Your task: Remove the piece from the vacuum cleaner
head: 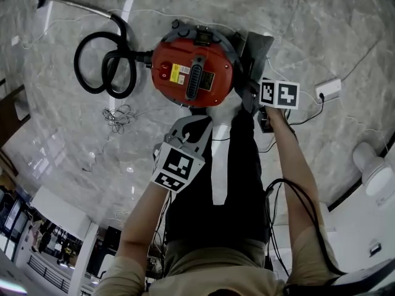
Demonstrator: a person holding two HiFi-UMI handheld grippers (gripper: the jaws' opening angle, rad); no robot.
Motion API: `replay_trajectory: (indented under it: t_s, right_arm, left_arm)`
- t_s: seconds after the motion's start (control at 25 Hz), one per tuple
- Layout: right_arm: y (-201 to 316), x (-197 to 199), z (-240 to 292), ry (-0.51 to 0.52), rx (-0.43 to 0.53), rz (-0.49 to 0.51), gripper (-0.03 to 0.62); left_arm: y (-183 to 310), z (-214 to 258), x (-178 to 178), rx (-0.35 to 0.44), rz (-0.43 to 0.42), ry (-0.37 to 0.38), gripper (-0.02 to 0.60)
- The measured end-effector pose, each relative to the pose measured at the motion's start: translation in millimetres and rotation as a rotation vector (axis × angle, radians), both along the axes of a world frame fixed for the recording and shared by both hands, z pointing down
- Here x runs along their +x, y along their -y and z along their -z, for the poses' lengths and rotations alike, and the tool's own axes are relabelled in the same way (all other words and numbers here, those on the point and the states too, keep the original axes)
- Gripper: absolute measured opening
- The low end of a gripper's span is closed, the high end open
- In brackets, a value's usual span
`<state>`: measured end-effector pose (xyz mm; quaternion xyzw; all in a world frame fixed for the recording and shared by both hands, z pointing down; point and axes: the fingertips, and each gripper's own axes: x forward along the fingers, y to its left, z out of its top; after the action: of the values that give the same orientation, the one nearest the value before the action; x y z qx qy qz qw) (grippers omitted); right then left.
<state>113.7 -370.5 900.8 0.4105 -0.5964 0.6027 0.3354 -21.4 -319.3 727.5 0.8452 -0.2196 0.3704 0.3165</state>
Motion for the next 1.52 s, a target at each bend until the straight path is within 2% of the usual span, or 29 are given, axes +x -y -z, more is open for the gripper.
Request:
replay_trajectory:
  t_s: [0.24,0.36,0.4,0.52,0.56,0.72,1.0,1.08,1.24,1.52]
  right_arm:
    - [-0.2,-2.1,-5.4,0.042,-0.035,0.021,0.276]
    - [-0.8,1.1,-3.7,0.012,-0.035,0.089,0.267]
    - [-1.0,2.8,-2.4,-0.006,-0.027,0.119,0.248]
    - [-4.8,10.6,-0.1,-0.065,0.007,0.185,0.129]
    - [-6.4,12.6,-0.4,-0.075,0.019,0.189,0.110]
    - [-7.2,12.5,-1.3,-0.078,0.036,0.180,0.087]
    - [-7.8,11.0,-5.2,-0.117,0.044,0.260,0.087]
    - [-8.6,12.5,-5.6,-0.120,0.049,0.279,0.058]
    - [-11.9,16.1,-6.7,-0.172,0.124,0.343,0.043]
    - [-17.1,18.6,-12.2,-0.324,0.266,0.488,0.038]
  left_arm:
    - [-5.8,-5.3,0.6,-0.017,0.004,-0.007,0.005]
    - [-8.1,-7.4,0.3,-0.025,0.002,-0.006,0.004]
    - [-8.5,-7.6,0.4,-0.026,0.001,-0.007,0.004]
    - [-9.7,-7.7,2.2,-0.028,-0.001,-0.010,0.004]
    - [-10.5,-8.0,3.4,-0.029,-0.003,-0.011,0.004]
    - [-14.5,-9.8,8.8,-0.034,-0.011,-0.015,0.004]
    - [-18.9,-10.4,14.3,-0.032,-0.025,-0.013,0.005]
    - [-17.5,-8.7,16.4,-0.022,-0.023,-0.017,0.005]
    - [-19.7,-7.9,14.0,-0.021,-0.023,-0.010,0.005]
    - [-25.7,-9.5,11.7,-0.026,-0.022,-0.006,0.005]
